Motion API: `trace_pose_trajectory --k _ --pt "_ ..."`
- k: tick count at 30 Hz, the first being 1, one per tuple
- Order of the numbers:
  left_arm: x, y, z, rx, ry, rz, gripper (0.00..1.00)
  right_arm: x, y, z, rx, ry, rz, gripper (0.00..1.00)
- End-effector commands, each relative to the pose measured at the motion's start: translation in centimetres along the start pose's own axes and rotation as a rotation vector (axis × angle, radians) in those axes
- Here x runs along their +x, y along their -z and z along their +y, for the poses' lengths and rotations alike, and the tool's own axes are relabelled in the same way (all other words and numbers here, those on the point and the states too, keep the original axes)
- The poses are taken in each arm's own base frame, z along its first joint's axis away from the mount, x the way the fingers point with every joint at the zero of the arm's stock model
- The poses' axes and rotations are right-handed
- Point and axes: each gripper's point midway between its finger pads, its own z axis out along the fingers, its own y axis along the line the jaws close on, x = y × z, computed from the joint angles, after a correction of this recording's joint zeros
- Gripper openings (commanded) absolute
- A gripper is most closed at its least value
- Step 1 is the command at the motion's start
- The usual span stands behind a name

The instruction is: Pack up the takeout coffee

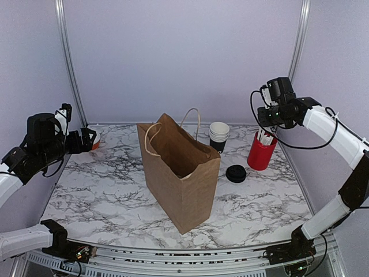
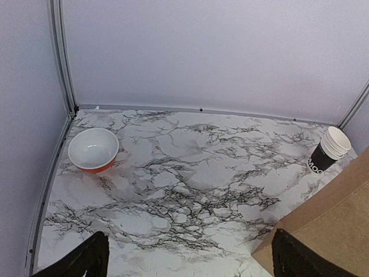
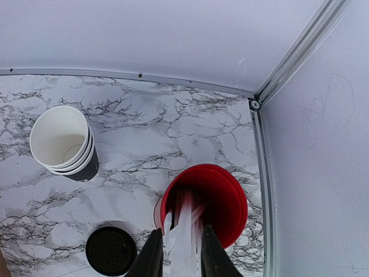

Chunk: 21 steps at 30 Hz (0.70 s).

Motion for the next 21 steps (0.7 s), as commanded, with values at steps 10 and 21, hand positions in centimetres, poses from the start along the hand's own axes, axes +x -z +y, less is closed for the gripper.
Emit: trace_pose_trajectory --k 10,21 --pt "-0.3 0.0 -0.1 0.010 0.004 -0.021 0.99 0.2 2.0 0.9 -0.082 0.010 -0.009 0.38" --pt "-0.3 0.0 0.0 0.010 0.002 -0.022 0.99 1.4 -0.8 1.8 -0.080 0.066 0.090 0.25"
